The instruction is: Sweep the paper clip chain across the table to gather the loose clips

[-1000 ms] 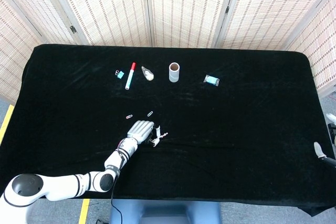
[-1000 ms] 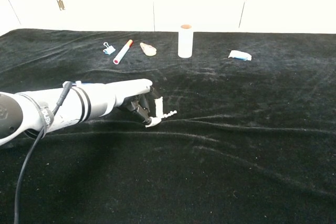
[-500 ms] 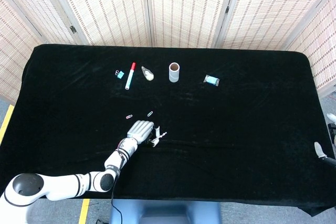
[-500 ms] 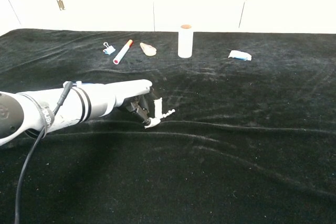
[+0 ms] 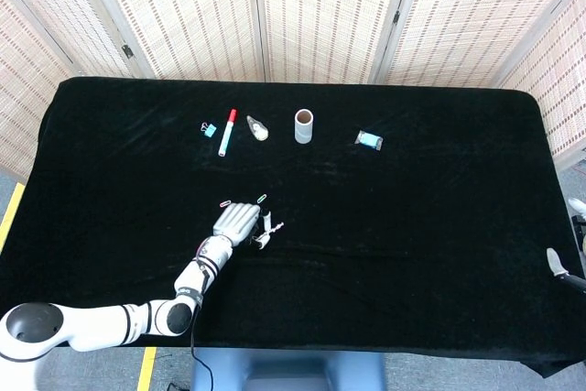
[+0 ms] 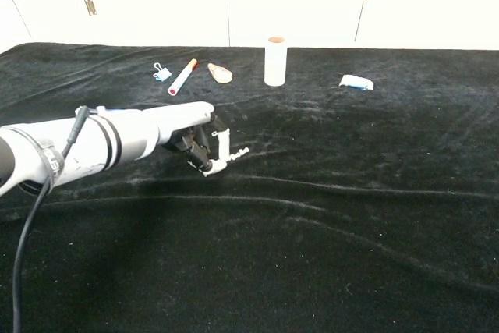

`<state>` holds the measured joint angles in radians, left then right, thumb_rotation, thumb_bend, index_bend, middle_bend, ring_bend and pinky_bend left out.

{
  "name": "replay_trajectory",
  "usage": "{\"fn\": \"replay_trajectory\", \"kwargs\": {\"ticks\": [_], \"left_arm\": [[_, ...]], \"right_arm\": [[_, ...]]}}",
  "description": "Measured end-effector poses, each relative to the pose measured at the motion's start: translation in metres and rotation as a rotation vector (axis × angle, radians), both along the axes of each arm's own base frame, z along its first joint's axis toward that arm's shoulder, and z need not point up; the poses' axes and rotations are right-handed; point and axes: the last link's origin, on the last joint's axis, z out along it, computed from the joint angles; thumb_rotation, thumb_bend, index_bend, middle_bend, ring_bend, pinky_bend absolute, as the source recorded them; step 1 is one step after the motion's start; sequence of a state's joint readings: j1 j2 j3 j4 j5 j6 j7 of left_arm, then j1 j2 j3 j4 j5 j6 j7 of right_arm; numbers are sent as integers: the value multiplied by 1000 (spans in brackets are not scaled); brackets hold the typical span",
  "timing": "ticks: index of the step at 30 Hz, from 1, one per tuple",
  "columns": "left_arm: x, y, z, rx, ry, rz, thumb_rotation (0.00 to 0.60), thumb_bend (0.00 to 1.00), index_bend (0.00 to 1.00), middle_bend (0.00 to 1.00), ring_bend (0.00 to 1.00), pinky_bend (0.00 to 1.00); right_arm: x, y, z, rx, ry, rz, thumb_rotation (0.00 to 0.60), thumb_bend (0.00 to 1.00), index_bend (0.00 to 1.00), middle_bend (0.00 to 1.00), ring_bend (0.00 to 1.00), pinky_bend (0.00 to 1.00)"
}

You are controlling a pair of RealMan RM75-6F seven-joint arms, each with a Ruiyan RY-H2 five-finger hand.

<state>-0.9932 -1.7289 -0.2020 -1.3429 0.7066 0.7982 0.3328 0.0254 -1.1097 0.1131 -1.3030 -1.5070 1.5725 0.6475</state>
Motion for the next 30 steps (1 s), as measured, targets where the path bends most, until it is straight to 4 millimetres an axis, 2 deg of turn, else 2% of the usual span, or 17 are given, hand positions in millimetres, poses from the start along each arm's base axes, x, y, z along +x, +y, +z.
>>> {"fn": "replay_trajectory", "kwargs": {"ticks": [12,22,30], "left_arm": [[-4,23,36,122,-47,-3,600,601,839,1000,1000,1000],[-33,47,53,161,-54,54,600,601,840,1000,1000,1000],[-54,58,54,161,-37,88,600,601,841,1000,1000,1000]], "right_arm": [[0,1,-1,2,3,1,600,411,116,0,0,0],[-1,-4,-6,17,11,-13,600,412,117,0,0,0],[-2,-7,-8,22,14,-24,600,411,117,0,0,0]]}}
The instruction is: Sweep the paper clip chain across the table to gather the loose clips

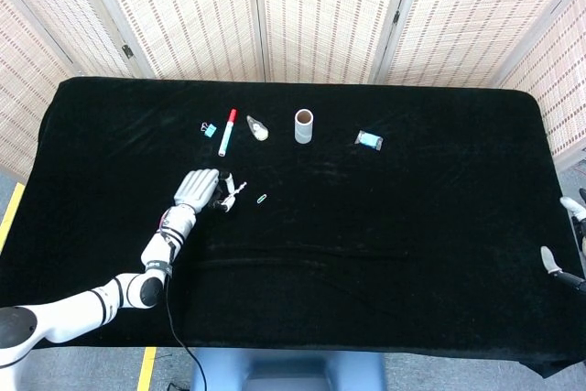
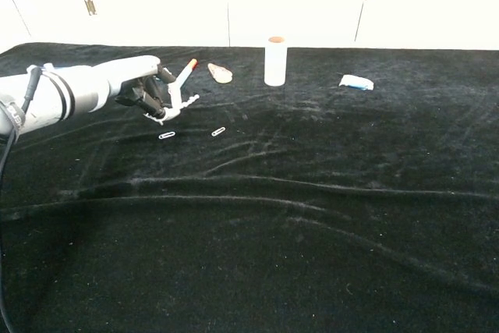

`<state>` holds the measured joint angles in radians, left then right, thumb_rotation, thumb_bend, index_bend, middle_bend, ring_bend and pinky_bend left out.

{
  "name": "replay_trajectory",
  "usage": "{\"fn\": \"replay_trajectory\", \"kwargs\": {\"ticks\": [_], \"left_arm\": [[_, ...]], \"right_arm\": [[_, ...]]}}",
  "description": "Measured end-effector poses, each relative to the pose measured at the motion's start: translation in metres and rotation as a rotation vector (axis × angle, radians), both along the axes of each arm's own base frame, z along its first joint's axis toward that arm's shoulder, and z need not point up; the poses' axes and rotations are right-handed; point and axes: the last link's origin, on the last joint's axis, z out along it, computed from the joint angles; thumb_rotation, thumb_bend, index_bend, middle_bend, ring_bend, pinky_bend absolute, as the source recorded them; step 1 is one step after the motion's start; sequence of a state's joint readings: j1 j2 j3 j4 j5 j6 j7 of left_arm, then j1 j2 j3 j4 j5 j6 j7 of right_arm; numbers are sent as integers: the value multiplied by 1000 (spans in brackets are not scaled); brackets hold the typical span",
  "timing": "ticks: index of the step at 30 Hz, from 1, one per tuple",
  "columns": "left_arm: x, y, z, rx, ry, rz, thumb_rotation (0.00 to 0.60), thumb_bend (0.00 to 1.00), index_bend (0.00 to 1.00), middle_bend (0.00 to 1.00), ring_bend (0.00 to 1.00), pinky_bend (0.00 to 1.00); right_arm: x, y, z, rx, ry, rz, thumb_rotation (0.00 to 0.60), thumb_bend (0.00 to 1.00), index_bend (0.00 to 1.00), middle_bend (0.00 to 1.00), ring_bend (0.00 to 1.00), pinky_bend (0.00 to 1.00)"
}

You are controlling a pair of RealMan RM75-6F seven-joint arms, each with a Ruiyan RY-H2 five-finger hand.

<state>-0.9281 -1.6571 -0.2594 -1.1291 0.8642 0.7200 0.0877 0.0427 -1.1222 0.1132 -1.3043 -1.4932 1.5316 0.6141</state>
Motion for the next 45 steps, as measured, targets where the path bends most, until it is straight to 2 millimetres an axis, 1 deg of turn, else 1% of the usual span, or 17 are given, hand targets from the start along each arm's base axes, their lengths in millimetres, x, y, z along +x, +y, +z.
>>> {"fn": "replay_trajectory", "kwargs": {"ticks": [10,16,25,33,36,39,43,45], "left_arm": [[-17,6,-12,-30,-2,35,600,601,841,1000,1000,1000],[-23,7,-18,-42,5,44,600,601,842,1000,1000,1000],[-31,10,-18,-41,5,58,600,601,842,1000,1000,1000],[-31,8,-18,-46,6,53,600,601,842,1000,1000,1000],[-27,7,-18,-45,-2,45,600,601,842,1000,1000,1000],[-16,4,-18,-45,-20,17,600,601,842,1000,1000,1000],[8,-4,-21,-53,-46,-39,600,601,842,1000,1000,1000],[18,-4,-22,-55,-49,-60,600,601,842,1000,1000,1000]], "right_arm": [[-1,-1,-1,-3,6,-10,600,411,116,0,0,0],[-2,-2,-1,1,7,-11,600,411,116,0,0,0],[-2,-3,-2,7,12,-15,600,411,116,0,0,0],[-2,-4,-4,15,11,-15,600,412,117,0,0,0],[-2,-4,-4,17,8,-14,600,411,116,0,0,0],[-1,-5,-5,27,7,-10,600,411,116,0,0,0],[-1,-4,-6,32,4,-5,600,411,117,0,0,0],[-1,-3,-6,32,4,-7,600,411,116,0,0,0]]}}
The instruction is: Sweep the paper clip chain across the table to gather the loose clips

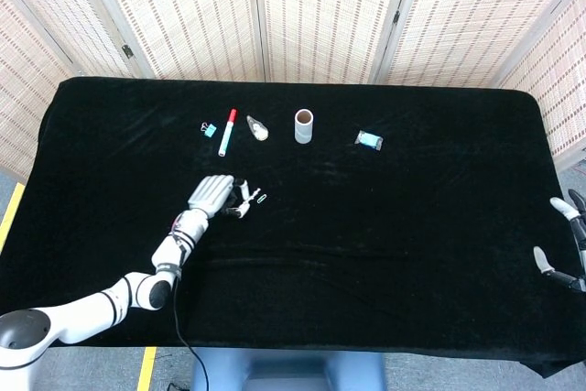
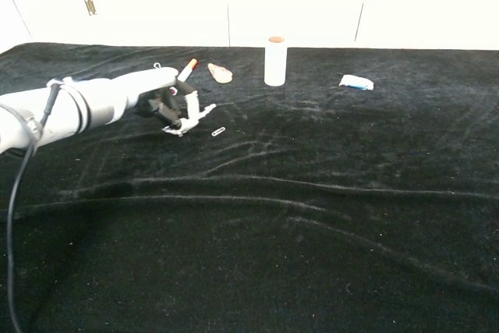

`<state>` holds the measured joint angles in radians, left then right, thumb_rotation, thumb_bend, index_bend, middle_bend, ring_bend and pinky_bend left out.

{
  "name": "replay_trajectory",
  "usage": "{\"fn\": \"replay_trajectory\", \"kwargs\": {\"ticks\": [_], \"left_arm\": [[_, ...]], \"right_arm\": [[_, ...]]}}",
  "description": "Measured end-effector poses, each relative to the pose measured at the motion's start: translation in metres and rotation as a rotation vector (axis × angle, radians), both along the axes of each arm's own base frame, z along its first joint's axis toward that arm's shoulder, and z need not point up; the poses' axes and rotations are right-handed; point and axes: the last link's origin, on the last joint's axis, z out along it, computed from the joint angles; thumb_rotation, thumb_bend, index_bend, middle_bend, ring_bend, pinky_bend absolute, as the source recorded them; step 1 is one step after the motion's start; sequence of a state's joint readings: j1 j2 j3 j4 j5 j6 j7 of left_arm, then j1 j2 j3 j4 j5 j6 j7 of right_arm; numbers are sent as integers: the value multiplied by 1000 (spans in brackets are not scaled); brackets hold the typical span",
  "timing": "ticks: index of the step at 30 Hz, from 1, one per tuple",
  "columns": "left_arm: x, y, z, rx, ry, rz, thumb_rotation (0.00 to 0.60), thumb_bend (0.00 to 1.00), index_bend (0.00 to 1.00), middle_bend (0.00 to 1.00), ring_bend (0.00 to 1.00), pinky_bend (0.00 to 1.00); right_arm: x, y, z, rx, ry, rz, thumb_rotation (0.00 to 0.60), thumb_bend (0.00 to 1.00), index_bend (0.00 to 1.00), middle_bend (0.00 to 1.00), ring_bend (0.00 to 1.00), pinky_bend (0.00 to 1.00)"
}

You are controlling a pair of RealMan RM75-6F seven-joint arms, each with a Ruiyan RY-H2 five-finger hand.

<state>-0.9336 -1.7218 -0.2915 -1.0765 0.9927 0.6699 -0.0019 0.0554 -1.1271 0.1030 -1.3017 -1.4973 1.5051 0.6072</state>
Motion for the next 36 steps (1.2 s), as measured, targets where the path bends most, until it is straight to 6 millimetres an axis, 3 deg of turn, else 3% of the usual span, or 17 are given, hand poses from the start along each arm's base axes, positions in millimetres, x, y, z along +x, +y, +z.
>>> {"fn": "replay_trajectory", "kwargs": {"ticks": [4,13,25,36], "left_arm": [[16,3,-5,-7,-17,-18,600,601,842,1000,1000,1000],[21,17,-18,-34,1,0,600,601,842,1000,1000,1000],[17,26,-38,-70,30,18,600,601,842,1000,1000,1000],[9,28,-39,-66,44,28,600,601,842,1000,1000,1000]], "right_arm": [[-2,1,0,1,-2,-11,600,411,117,0,0,0],[-10,2,4,-13,-8,-45,600,411,117,0,0,0],[-15,2,6,-20,-14,-62,600,411,116,0,0,0],[-14,0,5,-13,-13,-60,600,411,116,0,0,0]]}}
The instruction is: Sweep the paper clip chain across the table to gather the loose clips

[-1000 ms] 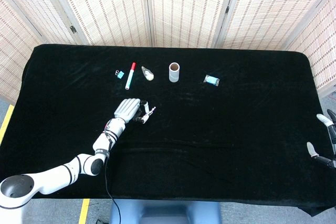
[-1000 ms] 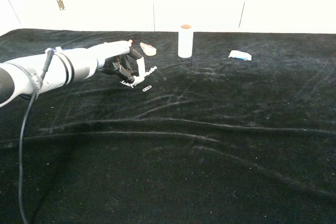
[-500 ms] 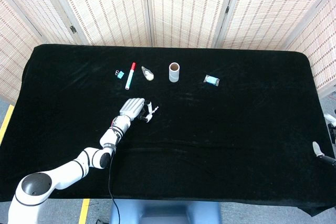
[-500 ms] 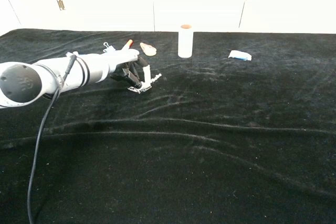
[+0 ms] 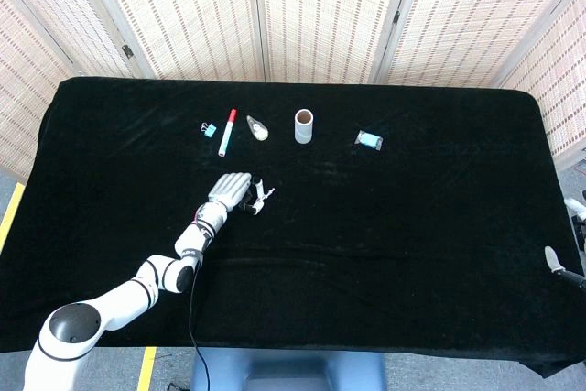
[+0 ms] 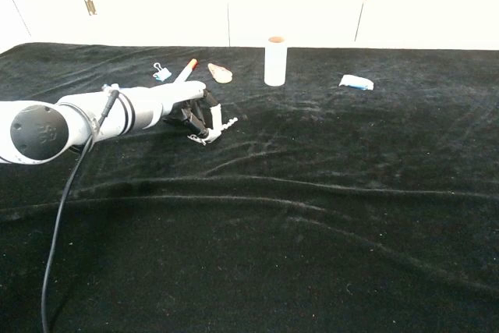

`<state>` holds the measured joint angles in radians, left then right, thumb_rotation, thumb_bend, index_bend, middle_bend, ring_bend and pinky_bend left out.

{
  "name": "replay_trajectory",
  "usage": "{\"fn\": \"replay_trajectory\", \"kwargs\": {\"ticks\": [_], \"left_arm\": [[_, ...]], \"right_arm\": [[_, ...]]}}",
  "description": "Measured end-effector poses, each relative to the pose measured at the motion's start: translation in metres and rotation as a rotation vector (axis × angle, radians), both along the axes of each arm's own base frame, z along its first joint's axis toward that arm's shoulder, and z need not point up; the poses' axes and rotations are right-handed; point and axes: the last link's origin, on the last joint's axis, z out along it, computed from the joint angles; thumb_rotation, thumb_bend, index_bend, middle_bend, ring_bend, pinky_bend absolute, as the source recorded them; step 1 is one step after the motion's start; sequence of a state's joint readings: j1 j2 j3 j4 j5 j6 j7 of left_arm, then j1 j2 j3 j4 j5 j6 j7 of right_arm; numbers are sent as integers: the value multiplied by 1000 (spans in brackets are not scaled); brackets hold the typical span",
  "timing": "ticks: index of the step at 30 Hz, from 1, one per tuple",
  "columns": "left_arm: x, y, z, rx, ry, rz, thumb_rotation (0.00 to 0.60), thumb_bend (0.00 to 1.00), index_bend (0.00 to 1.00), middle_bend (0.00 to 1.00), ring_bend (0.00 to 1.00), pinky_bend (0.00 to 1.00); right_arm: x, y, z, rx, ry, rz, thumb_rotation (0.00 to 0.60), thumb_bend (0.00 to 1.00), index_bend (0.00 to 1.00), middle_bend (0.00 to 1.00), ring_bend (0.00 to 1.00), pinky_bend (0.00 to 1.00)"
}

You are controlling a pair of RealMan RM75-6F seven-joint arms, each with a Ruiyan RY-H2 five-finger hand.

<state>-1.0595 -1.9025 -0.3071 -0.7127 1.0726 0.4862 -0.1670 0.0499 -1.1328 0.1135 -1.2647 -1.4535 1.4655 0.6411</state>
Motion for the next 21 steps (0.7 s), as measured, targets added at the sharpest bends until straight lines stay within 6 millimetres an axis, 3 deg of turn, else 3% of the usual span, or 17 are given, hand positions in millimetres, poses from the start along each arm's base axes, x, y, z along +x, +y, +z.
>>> {"fn": "replay_trajectory", "kwargs": {"ticks": [21], "left_arm": [[-15,-1,26,79,15,-11,600,601,842,1000,1000,1000]], "right_arm": [[6,-2,-4,24,7,29,600,411,117,0,0,0]]}}
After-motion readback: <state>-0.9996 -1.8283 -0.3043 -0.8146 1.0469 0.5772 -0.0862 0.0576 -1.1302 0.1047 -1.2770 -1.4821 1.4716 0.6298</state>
